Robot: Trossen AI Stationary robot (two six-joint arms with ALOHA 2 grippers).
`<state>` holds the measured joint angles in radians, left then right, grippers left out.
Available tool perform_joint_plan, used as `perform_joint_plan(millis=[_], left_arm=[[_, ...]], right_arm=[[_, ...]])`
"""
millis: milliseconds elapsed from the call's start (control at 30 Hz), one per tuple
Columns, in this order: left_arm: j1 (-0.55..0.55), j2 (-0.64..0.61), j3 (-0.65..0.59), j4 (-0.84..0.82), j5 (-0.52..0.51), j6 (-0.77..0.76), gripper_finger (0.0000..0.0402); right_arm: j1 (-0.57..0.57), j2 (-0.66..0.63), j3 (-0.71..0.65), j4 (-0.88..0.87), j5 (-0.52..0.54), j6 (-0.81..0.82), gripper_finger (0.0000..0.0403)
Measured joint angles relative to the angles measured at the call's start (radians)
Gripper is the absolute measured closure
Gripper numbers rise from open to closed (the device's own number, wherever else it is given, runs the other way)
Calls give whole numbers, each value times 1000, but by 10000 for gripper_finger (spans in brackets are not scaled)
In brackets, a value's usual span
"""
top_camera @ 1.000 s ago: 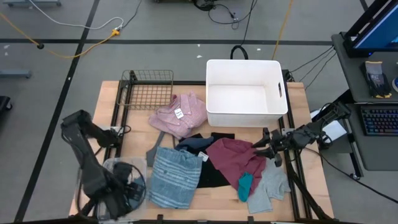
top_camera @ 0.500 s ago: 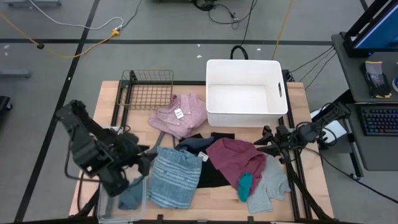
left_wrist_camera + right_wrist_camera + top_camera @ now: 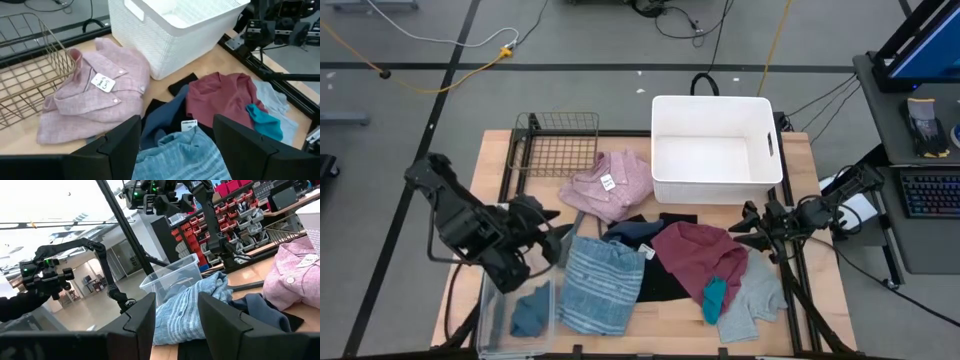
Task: Pick & Place Cloths
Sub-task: Put the blue sock into the transparent container
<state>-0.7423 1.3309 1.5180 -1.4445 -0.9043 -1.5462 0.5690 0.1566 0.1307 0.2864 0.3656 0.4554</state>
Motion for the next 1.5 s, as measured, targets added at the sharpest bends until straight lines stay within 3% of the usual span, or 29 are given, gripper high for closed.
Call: perform_joint_plan(millis=[233,567,800,1000,1200,1500], left_arm=[[57,-82,-222,296,29,177,151],[217,-285,-565,782,201,529,151],[278,-451,-755,871,249,562,151],[299,-556,-808,873,258,650,151],[338,-586,-811,874,254,756,151],[357,-588,-811,873,271,841,151]], right_arm=[[0,0,0,15,29,-26,264],[0,92,1,169,28,-128,264],[0,265,109,147,28,-149,264],[17,451,333,-121,23,-149,264],[52,651,572,-446,-14,-100,264],[110,933,809,-698,-107,-31,264]])
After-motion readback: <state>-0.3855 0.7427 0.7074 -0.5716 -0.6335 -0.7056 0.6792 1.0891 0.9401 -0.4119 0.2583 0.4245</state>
